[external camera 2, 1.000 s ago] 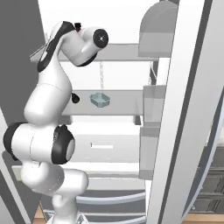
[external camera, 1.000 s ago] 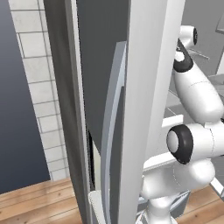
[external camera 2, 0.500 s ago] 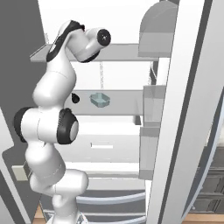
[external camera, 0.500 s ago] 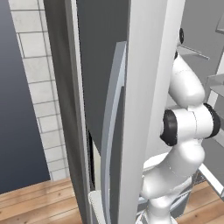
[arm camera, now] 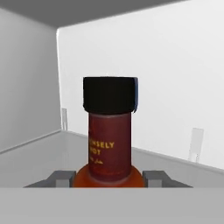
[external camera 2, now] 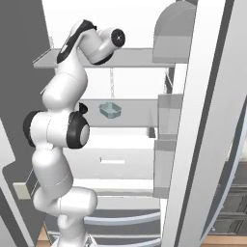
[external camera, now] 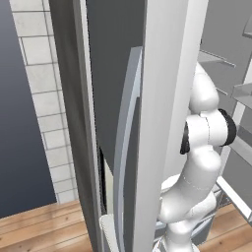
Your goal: Place the condiment bottle and mustard from the counter to the top shelf of the fridge. If the existing items in the fridge are on the top shelf, move them to other shelves.
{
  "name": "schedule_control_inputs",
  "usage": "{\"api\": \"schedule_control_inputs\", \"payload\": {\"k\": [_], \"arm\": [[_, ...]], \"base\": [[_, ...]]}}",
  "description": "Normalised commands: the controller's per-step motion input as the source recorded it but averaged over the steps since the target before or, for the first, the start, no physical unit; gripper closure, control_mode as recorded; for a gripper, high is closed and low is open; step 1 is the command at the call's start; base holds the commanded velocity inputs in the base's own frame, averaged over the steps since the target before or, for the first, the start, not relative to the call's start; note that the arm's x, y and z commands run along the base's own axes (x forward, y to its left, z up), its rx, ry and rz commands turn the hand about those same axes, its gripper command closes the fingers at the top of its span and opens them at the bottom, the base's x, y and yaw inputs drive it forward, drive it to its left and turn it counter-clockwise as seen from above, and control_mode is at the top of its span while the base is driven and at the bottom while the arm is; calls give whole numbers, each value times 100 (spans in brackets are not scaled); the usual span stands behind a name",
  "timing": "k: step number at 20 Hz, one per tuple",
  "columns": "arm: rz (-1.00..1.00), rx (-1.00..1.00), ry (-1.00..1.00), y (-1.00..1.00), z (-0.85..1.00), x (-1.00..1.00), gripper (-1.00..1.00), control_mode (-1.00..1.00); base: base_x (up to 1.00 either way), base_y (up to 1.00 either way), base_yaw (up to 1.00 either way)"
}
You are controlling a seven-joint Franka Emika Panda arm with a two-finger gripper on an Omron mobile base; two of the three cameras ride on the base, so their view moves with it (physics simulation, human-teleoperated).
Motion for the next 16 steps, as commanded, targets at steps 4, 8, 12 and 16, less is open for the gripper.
{"api": "schedule_control_inputs", "payload": {"k": [4,8,12,16], "arm": [[0,0,0,0,0,-1,-100,-100],[0,0,0,0,0,-17,-100,-100],[0,0,-3,0,0,-58,-100,-100],[0,0,-10,0,0,-98,-100,-100]], "base": [[0,0,0],[0,0,0],[0,0,0],[0,0,0]]}}
